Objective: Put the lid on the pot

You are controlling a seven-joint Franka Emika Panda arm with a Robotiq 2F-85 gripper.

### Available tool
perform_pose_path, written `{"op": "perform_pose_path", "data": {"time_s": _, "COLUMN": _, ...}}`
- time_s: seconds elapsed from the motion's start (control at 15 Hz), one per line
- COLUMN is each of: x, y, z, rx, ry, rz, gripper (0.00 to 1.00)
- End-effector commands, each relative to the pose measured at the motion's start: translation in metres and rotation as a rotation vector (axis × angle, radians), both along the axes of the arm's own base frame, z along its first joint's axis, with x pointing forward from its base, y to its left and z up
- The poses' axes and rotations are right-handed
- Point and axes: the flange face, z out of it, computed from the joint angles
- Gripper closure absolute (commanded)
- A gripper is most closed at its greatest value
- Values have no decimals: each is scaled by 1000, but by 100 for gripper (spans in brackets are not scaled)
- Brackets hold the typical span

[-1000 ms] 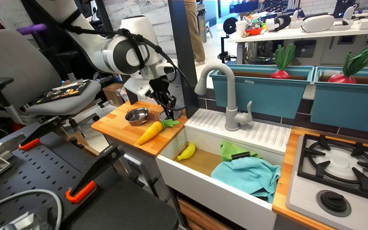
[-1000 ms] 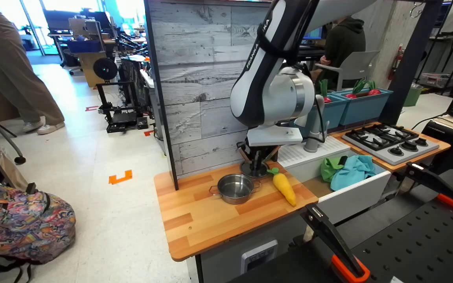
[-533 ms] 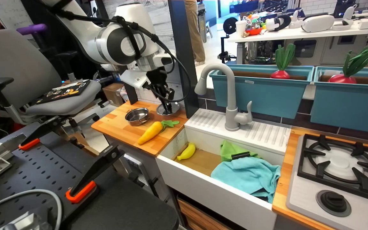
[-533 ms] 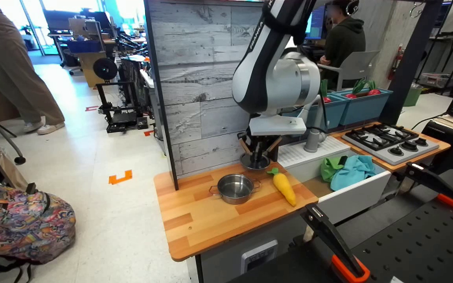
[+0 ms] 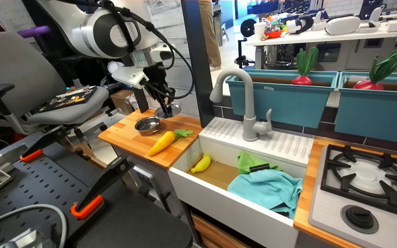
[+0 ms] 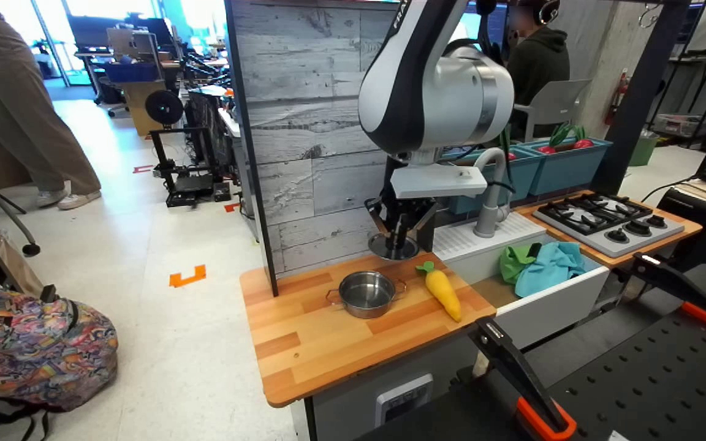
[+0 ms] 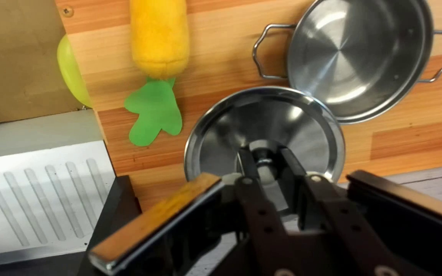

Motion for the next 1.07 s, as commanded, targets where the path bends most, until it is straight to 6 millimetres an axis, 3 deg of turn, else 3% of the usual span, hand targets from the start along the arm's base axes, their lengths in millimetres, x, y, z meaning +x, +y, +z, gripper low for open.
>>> {"op": "perform_pose_path", "data": {"time_s": 0.0, "x": -15, "y": 18, "z": 9, "rx": -10, "ry": -1, "rz": 73, "gripper": 95}}
{"op": "perform_pose_path", "data": {"time_s": 0.53, "x": -27, "y": 50, "z": -10, "rx": -34, "ry": 52, "rz": 174, "gripper": 95}}
{"op": "perform_pose_path", "data": {"time_s": 1.0, "x": -28, "y": 67, "z": -22, "rx": -47, "ry": 87, "rz": 223, "gripper": 95}}
